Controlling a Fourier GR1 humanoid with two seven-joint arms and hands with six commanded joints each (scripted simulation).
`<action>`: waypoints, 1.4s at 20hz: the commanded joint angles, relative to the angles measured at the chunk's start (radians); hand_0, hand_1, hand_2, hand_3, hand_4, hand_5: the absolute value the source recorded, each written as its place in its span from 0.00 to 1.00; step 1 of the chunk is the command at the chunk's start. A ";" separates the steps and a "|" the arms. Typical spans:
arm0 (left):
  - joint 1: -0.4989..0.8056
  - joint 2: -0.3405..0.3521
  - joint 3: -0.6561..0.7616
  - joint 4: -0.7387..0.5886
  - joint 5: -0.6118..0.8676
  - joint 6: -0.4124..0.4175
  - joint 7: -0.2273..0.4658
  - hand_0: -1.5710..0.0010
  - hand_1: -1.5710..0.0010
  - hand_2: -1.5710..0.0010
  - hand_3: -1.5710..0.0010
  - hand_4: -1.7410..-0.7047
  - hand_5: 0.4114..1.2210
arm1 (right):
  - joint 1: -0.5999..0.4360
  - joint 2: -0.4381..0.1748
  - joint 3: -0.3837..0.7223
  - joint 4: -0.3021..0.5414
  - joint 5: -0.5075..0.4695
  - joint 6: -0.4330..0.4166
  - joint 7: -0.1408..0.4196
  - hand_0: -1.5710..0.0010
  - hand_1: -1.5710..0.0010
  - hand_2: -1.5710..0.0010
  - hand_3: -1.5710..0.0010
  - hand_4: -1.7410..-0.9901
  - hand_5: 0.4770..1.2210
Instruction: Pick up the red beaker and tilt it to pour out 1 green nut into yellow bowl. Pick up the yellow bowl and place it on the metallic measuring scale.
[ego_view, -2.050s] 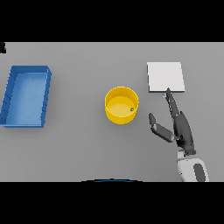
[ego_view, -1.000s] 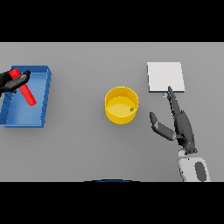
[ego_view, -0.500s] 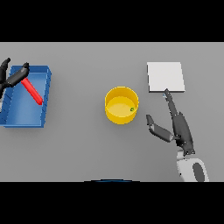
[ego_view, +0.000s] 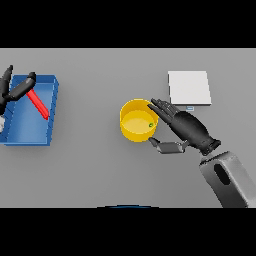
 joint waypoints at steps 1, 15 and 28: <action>-0.003 0.001 0.000 0.002 0.000 -0.006 -0.006 1.00 1.00 1.00 1.00 0.99 0.32 | -0.032 -0.029 0.027 0.014 0.036 0.023 -0.021 1.00 1.00 1.00 1.00 0.68 0.30; 0.017 0.014 0.022 -0.008 0.034 -0.022 -0.019 1.00 1.00 1.00 1.00 0.98 0.34 | -0.366 -0.047 0.299 0.313 0.273 0.219 -0.113 1.00 1.00 1.00 1.00 0.68 0.30; 0.035 0.029 0.031 -0.028 0.045 -0.024 -0.035 1.00 1.00 1.00 1.00 0.99 0.34 | -0.454 0.025 0.335 0.462 0.285 0.310 -0.066 0.93 0.94 0.94 0.94 0.51 0.49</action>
